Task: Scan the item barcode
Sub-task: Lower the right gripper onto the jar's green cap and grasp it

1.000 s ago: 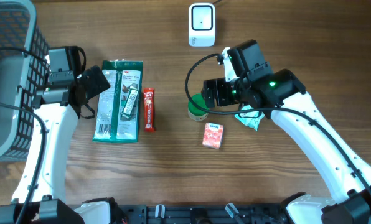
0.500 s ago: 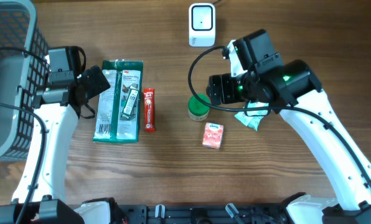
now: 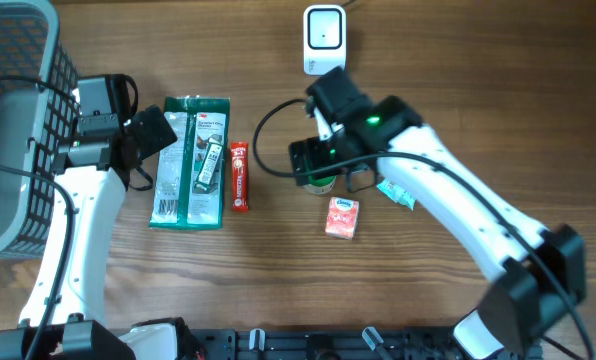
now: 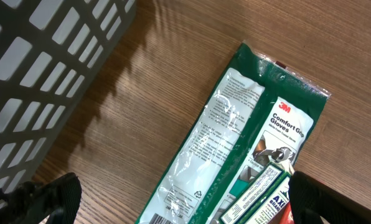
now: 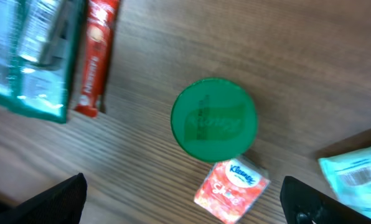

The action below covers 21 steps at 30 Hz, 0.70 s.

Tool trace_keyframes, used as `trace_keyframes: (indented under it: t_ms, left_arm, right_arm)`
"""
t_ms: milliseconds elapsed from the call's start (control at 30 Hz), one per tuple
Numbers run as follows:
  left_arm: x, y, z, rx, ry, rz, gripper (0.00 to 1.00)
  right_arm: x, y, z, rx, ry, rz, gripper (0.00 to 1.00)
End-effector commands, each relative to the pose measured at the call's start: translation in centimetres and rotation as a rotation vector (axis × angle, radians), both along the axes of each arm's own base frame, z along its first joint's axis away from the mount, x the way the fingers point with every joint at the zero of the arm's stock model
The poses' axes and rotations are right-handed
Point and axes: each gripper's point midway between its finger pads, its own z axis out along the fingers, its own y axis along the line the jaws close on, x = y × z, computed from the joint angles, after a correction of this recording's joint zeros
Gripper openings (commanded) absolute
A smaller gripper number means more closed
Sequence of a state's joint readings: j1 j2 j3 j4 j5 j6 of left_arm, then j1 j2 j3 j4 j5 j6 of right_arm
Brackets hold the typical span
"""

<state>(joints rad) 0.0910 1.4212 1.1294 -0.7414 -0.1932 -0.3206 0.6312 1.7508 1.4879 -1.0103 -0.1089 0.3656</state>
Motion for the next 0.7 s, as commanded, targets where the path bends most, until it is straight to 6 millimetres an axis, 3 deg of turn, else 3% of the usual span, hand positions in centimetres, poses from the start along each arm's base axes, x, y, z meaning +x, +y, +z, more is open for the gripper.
trace_keyframes:
  t_ms: [0, 100, 300, 400, 567, 667]
  left_arm:
    - [0.0, 0.1, 0.3, -0.005, -0.011, 0.011, 1.0]
    - [0.0, 0.1, 0.3, -0.005, -0.011, 0.011, 1.0]
    - [0.0, 0.1, 0.3, -0.005, -0.011, 0.011, 1.0]
    - [0.0, 0.1, 0.3, -0.005, -0.011, 0.011, 1.0]
    - [0.0, 0.1, 0.3, -0.005, -0.011, 0.011, 1.0]
    - [0.0, 0.1, 0.3, -0.005, -0.01, 0.011, 1.0]
  right_arm:
    - [0.7, -0.4, -3.5, -0.095, 0.028, -0.107, 1.0]
    - [1.0, -0.1, -5.6, -0.118, 0.056, -0.11, 1.0]
    - [1.1, -0.5, -7.9, -0.168, 0.09, -0.144, 1.0]
    - [0.7, -0.5, -8.6, -0.172, 0.122, -0.164, 0.93]
    - [0.5, -0.1, -9.3, -0.157, 0.151, -0.175, 0.92]
    - [0.6, -0.1, -9.4, -0.157, 0.147, -0.176, 0.83]
